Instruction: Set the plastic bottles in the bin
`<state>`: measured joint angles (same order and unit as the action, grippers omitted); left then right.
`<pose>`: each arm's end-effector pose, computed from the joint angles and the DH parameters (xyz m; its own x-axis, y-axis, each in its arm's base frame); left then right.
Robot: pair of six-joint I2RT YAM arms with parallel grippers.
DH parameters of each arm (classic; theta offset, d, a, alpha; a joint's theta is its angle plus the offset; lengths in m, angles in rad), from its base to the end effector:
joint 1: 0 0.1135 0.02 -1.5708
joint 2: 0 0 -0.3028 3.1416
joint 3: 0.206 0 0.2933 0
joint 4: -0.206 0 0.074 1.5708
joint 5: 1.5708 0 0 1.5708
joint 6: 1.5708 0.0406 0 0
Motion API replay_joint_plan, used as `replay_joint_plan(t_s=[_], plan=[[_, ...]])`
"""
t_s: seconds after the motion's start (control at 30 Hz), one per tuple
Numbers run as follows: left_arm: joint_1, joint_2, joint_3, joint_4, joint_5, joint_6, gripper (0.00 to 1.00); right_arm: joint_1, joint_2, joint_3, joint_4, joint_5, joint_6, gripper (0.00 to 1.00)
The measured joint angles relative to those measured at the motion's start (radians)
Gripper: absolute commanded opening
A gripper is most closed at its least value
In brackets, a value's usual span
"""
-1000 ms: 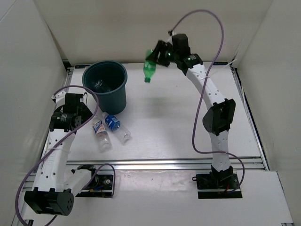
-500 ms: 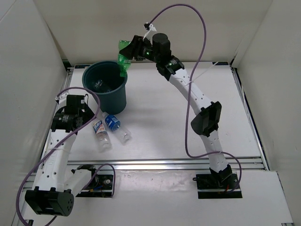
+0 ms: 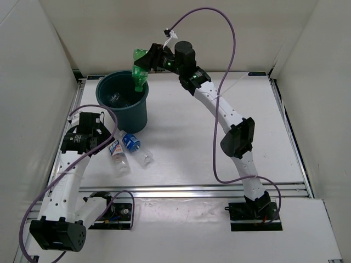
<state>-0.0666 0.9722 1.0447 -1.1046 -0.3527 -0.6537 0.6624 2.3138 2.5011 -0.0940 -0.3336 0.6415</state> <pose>0.1894 0.0014 0.3481 -0.6104 -0.5312 -0.5876 -0.6116 0.7874 -0.0766 0.4709 0.3842 0.4594 -0.4427 0.3718 -0.8160 -0.7155 0.4020 0.5714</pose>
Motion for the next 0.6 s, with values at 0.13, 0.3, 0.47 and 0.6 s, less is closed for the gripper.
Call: replay_joint_plan(t_s=[0.13,0.3,0.47,0.6], plan=[[0.0,-0.005,-0.019,-0.022,0.023,-0.023,1.0,0.008,0.006,0.008,0.027,0.029,0.027,0.75],[0.0,-0.026,-0.015,-0.052,0.037,-0.04,1.0,0.025,0.027,0.024,0.08,0.078,0.066,1.0],[0.0,-0.056,-0.007,-0.06,0.043,-0.051,1.0,0.047,0.016,0.0,0.025,0.08,0.026,1.0],[0.0,-0.102,-0.036,-0.029,0.059,-0.058,1.0,0.064,-0.072,-0.09,-0.096,0.133,-0.05,1.0]])
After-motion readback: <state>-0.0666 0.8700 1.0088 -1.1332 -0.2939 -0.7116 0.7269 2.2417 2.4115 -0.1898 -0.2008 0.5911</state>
